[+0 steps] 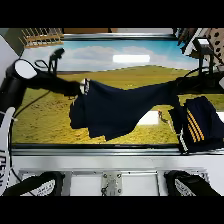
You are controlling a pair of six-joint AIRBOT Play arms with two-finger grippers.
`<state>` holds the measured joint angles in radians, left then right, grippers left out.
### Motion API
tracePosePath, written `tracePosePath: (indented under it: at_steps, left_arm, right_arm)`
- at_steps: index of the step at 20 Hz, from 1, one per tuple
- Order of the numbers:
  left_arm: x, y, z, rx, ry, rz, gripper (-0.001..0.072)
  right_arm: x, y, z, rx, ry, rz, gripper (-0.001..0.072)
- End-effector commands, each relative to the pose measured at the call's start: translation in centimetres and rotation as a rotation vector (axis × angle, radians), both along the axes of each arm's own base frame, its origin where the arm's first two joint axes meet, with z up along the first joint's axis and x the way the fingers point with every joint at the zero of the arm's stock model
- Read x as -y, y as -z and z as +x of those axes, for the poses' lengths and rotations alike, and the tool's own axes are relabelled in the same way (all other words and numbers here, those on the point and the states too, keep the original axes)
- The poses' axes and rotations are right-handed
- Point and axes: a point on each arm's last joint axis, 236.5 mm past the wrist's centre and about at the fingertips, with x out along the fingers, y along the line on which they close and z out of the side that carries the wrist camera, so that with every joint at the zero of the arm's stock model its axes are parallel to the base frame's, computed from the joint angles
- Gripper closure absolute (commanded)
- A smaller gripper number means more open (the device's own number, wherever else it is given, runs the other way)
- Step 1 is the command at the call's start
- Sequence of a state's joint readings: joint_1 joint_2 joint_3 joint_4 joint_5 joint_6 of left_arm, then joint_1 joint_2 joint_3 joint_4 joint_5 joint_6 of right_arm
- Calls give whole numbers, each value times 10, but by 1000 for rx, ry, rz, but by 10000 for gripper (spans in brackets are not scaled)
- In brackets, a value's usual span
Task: Fold the clothes and pants, and hang the long-sleeved shirts on hangers.
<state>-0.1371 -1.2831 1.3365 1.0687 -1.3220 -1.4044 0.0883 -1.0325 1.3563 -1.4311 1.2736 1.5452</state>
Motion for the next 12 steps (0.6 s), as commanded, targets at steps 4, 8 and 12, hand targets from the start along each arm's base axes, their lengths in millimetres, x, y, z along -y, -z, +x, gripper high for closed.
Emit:
tracePosePath:
  at_steps: [4, 8, 12]
  left_arm:
    - [38, 64, -136, -150, 235, 82, 1]
    - [27, 32, -58, 97, 41, 43, 2]
    - [-6, 66, -2, 9, -102, 48, 2]
  right_arm:
    - [6, 27, -27, -105, 0, -32, 695]
    - [4, 38, -31, -135, -4, -24, 695]
    - [1, 45, -34, -153, -9, -11, 695]
